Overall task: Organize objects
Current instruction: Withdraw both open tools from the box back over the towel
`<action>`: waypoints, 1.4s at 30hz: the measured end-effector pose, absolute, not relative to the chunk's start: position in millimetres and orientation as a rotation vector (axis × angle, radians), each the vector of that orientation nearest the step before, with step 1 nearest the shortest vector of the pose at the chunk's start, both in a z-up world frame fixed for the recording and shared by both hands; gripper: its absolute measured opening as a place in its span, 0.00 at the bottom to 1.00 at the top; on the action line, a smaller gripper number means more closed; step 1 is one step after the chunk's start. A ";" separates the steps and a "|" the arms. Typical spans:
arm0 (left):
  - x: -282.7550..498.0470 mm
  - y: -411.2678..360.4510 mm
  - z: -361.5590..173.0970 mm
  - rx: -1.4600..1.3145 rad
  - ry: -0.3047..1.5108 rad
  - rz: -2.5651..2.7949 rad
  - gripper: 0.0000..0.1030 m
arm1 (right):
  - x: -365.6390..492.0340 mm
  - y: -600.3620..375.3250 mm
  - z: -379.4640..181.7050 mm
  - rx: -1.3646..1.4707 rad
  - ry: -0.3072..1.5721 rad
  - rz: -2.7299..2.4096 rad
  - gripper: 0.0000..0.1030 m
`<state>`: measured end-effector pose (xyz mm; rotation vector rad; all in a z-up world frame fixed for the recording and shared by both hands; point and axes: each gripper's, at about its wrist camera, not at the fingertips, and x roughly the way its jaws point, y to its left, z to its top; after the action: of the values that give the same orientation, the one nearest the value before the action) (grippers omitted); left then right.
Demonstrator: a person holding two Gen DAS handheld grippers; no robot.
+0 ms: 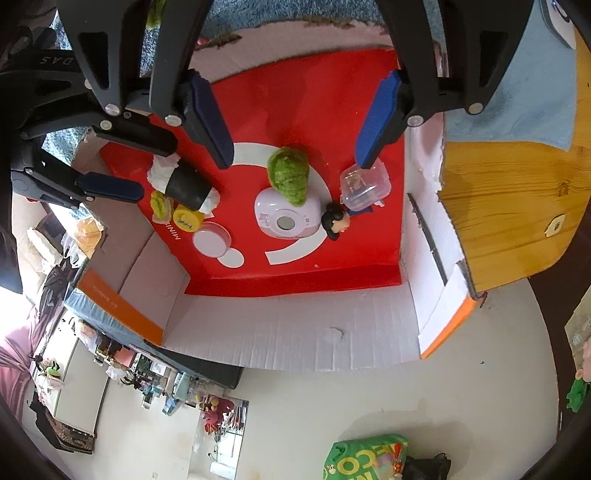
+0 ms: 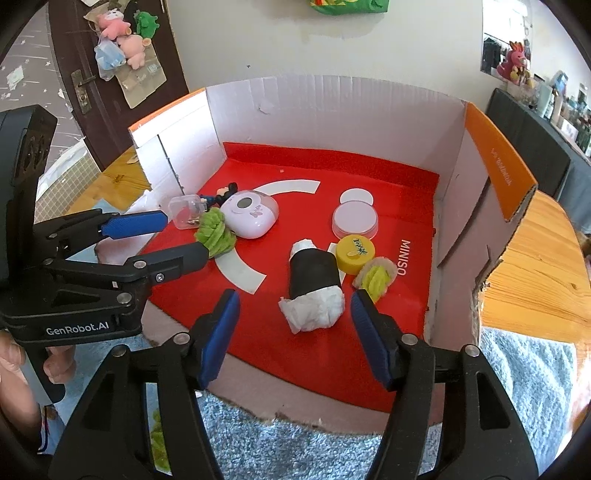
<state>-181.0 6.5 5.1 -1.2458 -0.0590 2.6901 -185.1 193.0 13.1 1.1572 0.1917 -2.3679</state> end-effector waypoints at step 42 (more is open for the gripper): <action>-117.0 -2.9 30.2 -1.168 -0.028 2.793 1.00 | -118.4 198.9 36.3 1.056 0.215 -2.428 0.92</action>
<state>-117.0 -2.9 30.2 -1.1679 -0.0280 2.7926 -118.4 198.9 36.3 1.0565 0.2150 -2.4281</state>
